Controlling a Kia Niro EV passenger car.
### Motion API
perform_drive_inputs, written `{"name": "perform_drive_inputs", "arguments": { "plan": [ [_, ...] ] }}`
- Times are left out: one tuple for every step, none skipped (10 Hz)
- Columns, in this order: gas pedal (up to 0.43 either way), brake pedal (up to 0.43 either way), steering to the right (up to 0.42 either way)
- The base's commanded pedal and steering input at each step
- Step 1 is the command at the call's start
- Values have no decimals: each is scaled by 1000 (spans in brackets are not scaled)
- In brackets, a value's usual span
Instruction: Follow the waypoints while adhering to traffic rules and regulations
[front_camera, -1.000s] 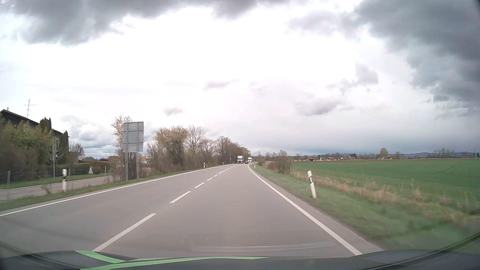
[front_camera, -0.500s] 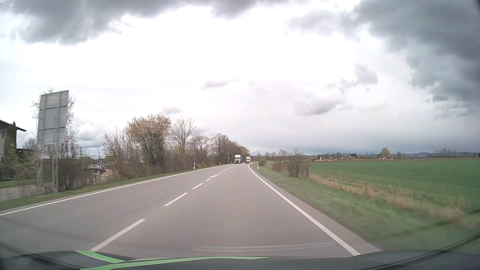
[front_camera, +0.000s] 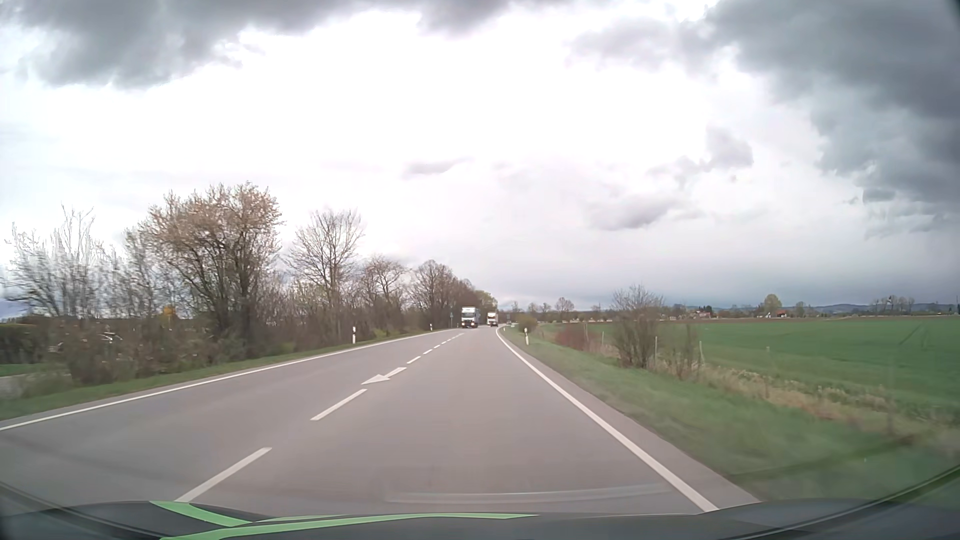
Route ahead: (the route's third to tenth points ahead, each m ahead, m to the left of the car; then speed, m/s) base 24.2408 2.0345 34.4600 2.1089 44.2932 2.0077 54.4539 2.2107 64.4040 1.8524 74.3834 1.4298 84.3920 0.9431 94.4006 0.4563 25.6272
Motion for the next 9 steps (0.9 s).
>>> {"name": "perform_drive_inputs", "arguments": {
  "plan": [
    [240, 0, 2],
    [240, 0, 2],
    [240, 0, 2],
    [240, 0, 2],
    [240, 0, 2],
    [240, 0, 2],
    [240, 0, 2],
    [240, 0, 2],
    [240, 0, 2]
  ]
}}
